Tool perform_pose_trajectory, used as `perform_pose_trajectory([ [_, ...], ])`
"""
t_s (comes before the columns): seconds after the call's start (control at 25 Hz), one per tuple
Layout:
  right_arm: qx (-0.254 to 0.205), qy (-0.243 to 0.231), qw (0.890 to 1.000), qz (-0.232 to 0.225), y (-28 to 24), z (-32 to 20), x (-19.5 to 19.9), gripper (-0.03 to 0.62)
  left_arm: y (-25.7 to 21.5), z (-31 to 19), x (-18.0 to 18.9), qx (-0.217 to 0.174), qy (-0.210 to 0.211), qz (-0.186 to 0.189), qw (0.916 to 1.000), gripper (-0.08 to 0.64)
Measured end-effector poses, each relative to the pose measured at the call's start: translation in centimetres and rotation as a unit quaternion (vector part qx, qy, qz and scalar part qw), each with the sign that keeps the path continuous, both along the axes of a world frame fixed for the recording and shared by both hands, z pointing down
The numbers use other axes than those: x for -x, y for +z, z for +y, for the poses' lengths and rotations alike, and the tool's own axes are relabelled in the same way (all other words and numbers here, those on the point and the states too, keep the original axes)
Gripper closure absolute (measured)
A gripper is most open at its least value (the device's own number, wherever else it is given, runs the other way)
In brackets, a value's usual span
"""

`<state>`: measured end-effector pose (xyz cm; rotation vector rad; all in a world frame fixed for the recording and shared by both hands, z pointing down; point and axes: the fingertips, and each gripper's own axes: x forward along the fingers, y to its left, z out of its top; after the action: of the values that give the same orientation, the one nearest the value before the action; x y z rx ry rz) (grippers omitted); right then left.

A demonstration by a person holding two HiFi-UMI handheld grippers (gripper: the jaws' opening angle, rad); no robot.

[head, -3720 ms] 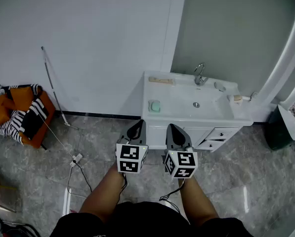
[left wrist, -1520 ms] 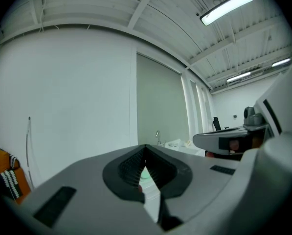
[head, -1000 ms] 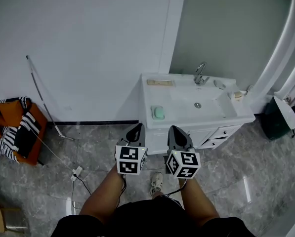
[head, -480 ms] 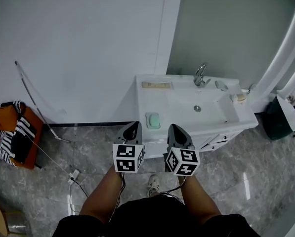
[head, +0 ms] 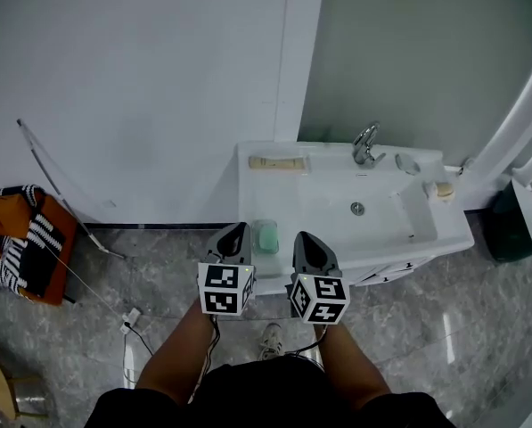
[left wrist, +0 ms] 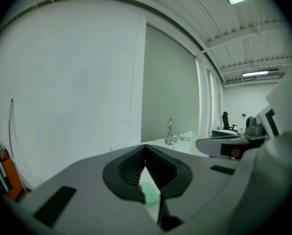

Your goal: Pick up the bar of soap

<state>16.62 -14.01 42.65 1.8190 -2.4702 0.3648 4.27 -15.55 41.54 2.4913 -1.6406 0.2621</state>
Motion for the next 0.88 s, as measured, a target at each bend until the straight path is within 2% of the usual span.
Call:
perform_pose_trajectory([
  [0.32, 0.029, -0.024, 0.999, -0.004, 2.1, -3.8, -1.5, 0.586, 0.9, -3.1, -1.7, 0.013, -0.023, -0.019, 0.9995, 0.561],
  [0.52, 0.057, -0.036, 0.998, -0.015, 4.1, -5.1, -1.0, 0.586, 2.3, -3.6, -1.0, 0.028, -0.041, -0.03, 0.9983, 0.561],
  [0.88, 0.097, -0.049, 0.994, -0.002, 7.6, -6.6, 0.8, 0.586, 3.0, -4.5, 1.1, 0.035, -0.064, -0.045, 0.9963, 0.561],
])
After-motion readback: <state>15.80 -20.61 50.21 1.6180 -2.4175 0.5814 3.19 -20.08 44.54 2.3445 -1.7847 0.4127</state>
